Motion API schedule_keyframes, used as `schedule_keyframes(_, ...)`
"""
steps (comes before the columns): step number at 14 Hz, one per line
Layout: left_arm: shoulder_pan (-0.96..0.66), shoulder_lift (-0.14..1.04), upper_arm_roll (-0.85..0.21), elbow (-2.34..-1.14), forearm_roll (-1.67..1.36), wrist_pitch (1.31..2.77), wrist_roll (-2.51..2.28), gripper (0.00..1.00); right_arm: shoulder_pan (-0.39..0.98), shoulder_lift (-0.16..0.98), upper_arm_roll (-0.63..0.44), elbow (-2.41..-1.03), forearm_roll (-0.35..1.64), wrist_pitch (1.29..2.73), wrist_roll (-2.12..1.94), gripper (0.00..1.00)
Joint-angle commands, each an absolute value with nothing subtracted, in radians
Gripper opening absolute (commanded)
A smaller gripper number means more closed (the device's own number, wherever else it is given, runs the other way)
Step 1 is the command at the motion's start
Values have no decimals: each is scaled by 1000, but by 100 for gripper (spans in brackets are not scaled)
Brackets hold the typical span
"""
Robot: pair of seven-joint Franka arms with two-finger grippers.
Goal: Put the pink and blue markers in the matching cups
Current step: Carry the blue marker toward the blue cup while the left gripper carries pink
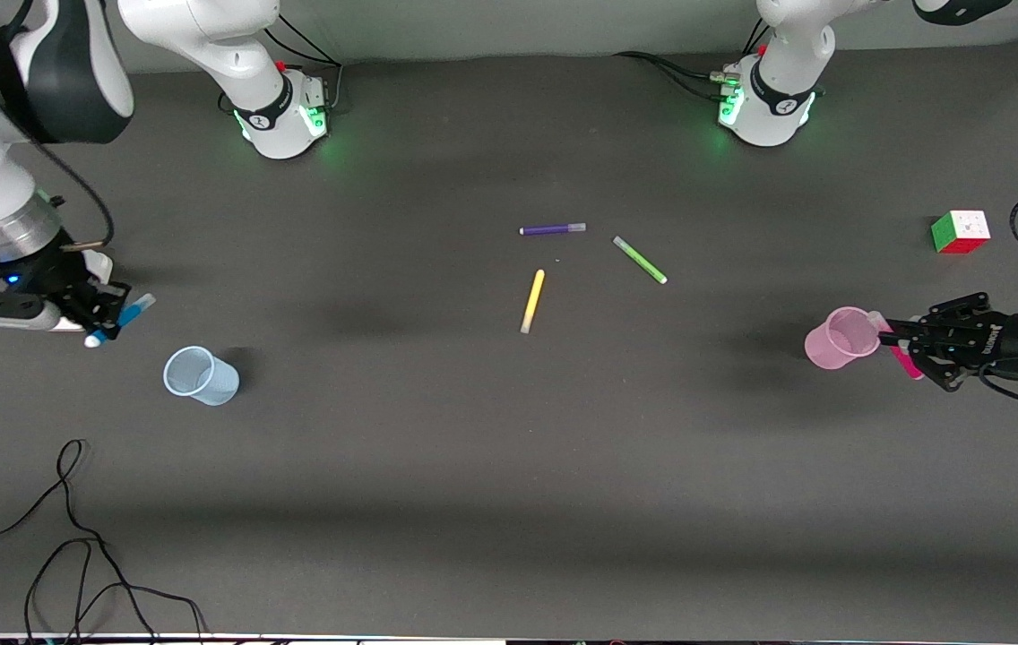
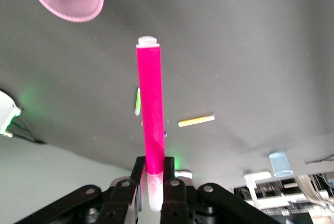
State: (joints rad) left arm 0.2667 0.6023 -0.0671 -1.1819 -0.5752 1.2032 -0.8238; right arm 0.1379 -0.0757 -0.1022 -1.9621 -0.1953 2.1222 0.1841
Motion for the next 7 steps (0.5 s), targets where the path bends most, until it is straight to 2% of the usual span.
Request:
schedule_keyframes(1,360,575,-75,-1311,-635,1145,-744,0,140,-71,-107,-2015,-215,2206,167,0)
schedule_keyframes(4,400,539,-72,-1443,-637,1169,-622,0,133,-40,-136,-2042,-216,2272,164,0)
schedule_keyframes(7,436,532,-72,-1517,-643,1189,-572,0,132,-41,-158,-2161,-221,2449,161,0)
